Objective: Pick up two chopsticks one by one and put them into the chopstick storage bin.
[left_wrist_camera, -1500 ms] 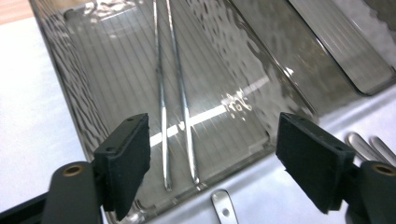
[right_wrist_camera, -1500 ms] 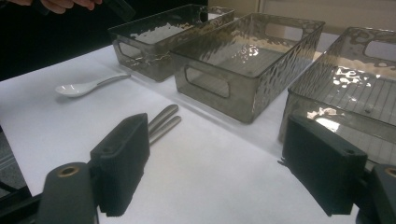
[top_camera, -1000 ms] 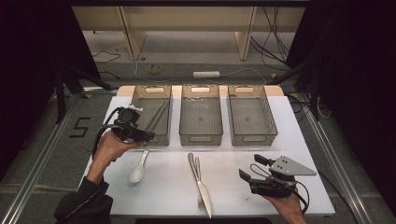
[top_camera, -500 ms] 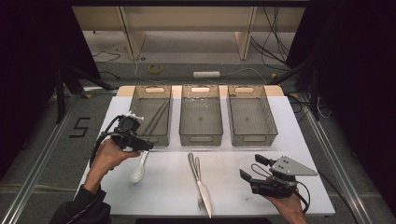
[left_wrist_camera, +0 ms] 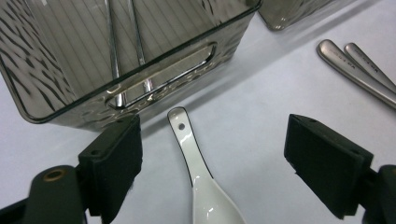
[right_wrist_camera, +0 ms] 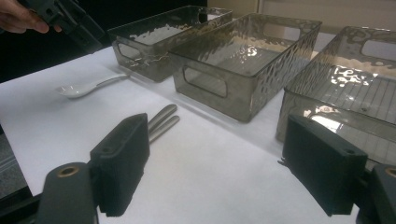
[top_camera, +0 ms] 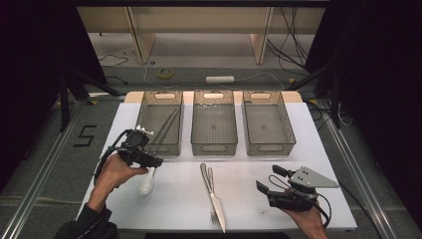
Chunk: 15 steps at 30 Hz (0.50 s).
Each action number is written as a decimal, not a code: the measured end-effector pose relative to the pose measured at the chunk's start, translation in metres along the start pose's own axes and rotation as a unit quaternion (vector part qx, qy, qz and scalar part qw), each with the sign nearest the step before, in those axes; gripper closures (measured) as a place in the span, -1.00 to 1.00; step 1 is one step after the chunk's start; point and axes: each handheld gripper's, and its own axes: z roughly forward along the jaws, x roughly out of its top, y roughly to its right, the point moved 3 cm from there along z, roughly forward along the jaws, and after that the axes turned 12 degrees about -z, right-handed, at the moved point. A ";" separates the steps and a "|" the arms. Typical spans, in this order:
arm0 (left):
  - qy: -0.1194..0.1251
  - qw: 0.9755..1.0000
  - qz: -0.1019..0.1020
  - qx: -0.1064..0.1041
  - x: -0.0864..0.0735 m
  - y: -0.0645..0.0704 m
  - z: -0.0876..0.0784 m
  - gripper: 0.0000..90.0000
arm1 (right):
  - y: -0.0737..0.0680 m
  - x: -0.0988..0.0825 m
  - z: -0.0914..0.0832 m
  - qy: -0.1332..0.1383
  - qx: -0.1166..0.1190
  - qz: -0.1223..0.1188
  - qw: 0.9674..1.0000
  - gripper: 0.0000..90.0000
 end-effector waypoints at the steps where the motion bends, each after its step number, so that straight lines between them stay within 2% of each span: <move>1: -0.004 1.000 0.001 0.001 -0.001 0.000 0.000 -0.58 | 0.000 0.000 0.000 -0.001 0.000 0.000 1.000 -0.47; 6: -0.022 1.000 0.002 0.005 -0.007 -0.001 0.004 -0.58 | 0.000 0.000 0.001 -0.002 0.001 -0.002 1.000 -0.47; 15: -0.055 0.998 -0.013 0.017 -0.016 -0.009 0.016 -0.55 | -0.001 0.000 0.001 -0.002 0.000 -0.003 1.000 -0.47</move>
